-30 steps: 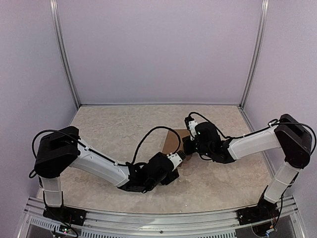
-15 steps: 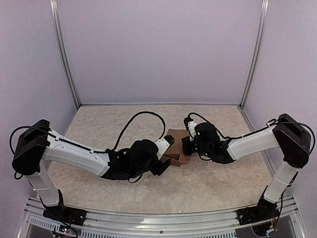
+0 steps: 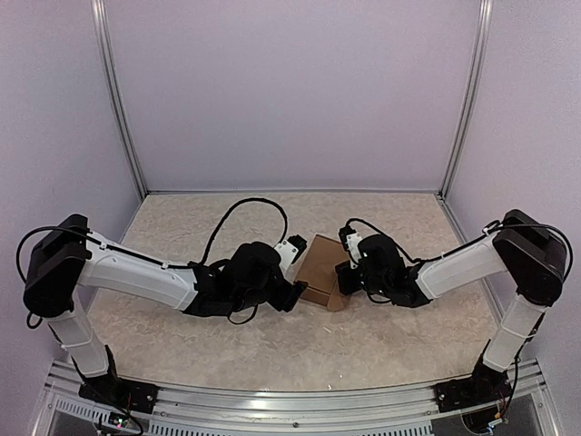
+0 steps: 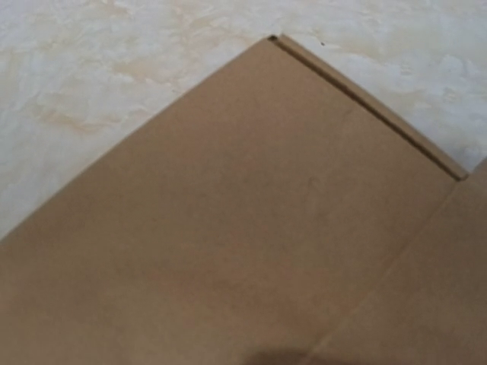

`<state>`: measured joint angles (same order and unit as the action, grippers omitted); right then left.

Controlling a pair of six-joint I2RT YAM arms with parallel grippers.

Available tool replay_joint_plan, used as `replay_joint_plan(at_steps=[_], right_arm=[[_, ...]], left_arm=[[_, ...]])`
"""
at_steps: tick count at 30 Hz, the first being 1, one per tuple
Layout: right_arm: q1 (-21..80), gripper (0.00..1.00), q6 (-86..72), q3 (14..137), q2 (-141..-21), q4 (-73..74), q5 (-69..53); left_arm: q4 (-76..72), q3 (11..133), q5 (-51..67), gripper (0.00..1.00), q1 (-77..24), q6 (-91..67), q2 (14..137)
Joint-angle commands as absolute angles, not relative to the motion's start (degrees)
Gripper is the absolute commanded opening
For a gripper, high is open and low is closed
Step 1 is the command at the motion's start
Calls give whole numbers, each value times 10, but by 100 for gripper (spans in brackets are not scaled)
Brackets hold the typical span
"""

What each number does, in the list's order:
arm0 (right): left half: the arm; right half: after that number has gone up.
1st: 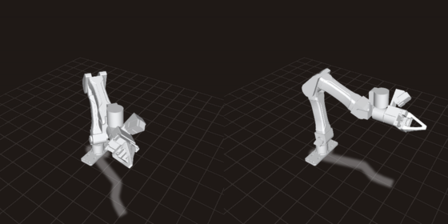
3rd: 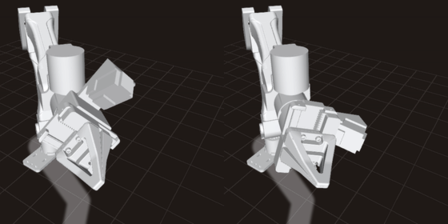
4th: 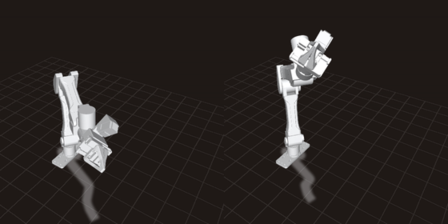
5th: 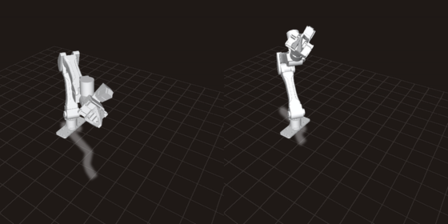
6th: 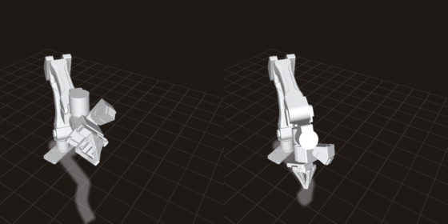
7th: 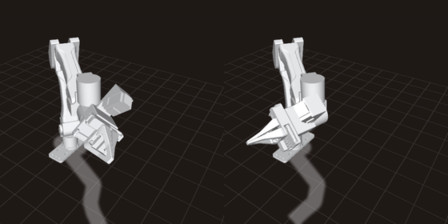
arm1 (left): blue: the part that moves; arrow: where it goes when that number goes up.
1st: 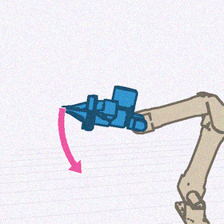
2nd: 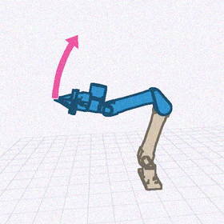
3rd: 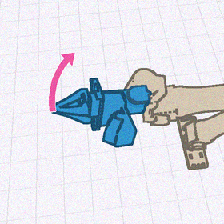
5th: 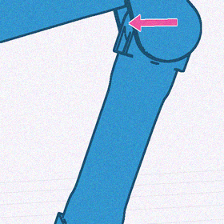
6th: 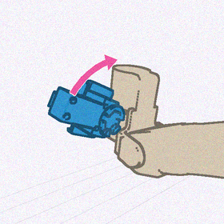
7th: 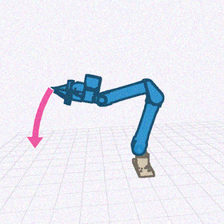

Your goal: Fold the paper box

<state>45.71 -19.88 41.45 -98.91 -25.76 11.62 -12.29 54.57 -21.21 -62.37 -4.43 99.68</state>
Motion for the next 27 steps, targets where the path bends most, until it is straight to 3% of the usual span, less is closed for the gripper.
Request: replay_joint_plan(at_steps=[1,9,16,27], right_arm=[[453,7,-191,416,-969,-199,115],[451,30,-122,485,-925,-142,133],[402,38,-59,566,-933,-73,91],[305,55,-47,720,-1059,34,-115]], left_arm=[[-119,541,-173,76,-606,-105,996],[-148,517,-131,76,-582,-180,980],[-175,492,-93,76,-566,-265,957],[-136,500,5,78,-501,-368,928]])
